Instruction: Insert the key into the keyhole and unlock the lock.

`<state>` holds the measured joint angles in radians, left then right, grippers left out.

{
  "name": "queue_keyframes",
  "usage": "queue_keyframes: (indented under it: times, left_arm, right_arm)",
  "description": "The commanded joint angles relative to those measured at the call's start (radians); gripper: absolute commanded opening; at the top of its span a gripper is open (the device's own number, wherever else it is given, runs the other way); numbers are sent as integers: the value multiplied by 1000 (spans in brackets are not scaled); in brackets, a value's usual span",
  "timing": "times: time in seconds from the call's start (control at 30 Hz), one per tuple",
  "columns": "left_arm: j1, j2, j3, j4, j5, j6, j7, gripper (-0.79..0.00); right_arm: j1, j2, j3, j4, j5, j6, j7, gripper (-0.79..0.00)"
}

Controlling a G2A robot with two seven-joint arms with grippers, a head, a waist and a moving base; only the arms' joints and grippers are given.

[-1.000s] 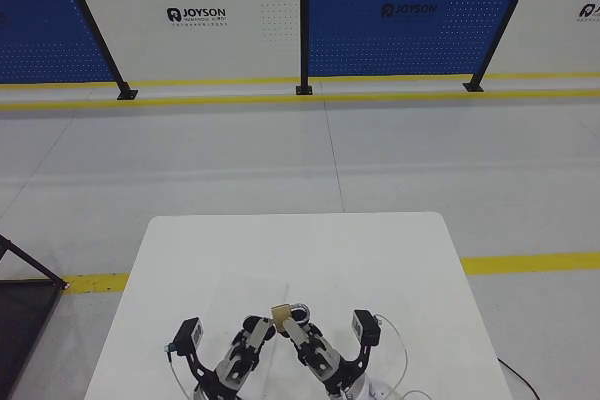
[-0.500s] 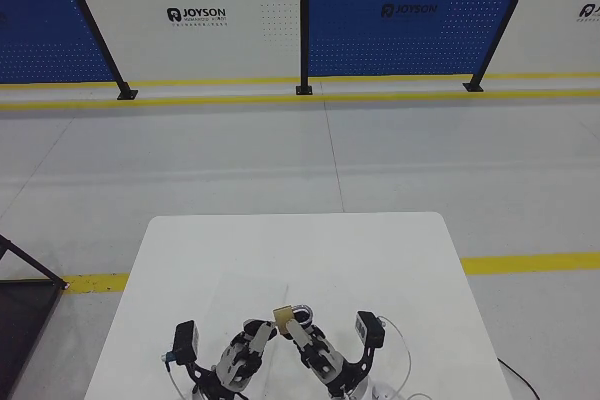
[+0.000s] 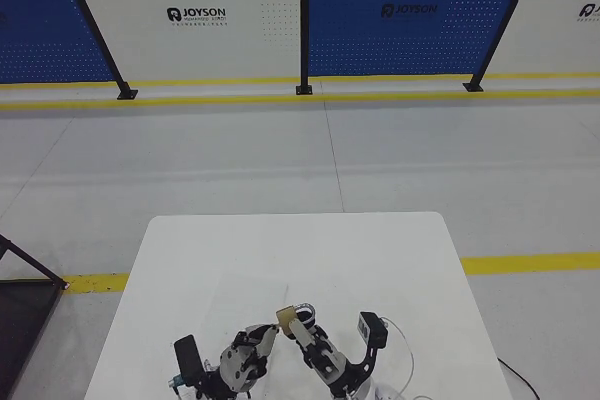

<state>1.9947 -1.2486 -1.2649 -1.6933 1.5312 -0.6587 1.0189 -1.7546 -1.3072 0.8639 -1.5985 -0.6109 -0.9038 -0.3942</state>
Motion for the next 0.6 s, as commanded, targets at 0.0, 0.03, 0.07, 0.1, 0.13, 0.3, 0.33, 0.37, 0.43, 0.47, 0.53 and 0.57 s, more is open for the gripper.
queue_keyframes:
  times: [0.0, 0.03, 0.07, 0.1, 0.13, 0.3, 0.33, 0.37, 0.43, 0.47, 0.53, 0.57]
  left_arm:
    - [-7, 3, 2, 11, 49, 42, 36, -785]
    - [-10, 5, 1, 15, 73, 65, 48, -785]
    - [-13, 6, 0, 17, 88, 80, 58, -785]
    - [-17, 8, -1, 22, 115, 111, 78, -785]
    - [-20, 9, -1, 26, 138, 134, 93, -785]
    - [-28, 15, 7, 41, 157, 179, 125, -785]
    - [-32, 16, 4, 39, 170, 197, 127, -785]
    - [-33, 17, 3, 38, 181, 209, 128, -785]
    - [-34, 21, 4, 38, 202, 236, 134, -785]
    - [-36, 22, 4, 38, 208, 243, 135, -785]
    - [-39, 25, 3, 38, 227, 266, 139, -785]
    - [-41, 26, 3, 38, 232, 271, 141, -785]
  right_arm:
    - [-1, 1, 1, -1, 3, 2, 3, -785]
    - [-2, 1, 1, -2, 4, 3, 4, -785]
    - [-2, 1, 1, -3, 5, 3, 5, -785]
    - [-3, 2, 2, -3, 7, 4, 7, -785]
    - [-4, 2, 2, -4, 8, 4, 8, -785]
    - [-5, 3, 2, -6, 15, 5, 18, -785]
    - [-5, 4, 2, -6, 16, 6, 19, -785]
    - [-6, 4, 2, -6, 17, 6, 20, -785]
    - [-7, 4, 3, -8, 20, 8, 23, -785]
    - [-7, 4, 2, -8, 20, 8, 25, -785]
    - [-8, 5, 3, -10, 23, 10, 28, -785]
    - [-8, 5, 3, -10, 24, 10, 29, -785]
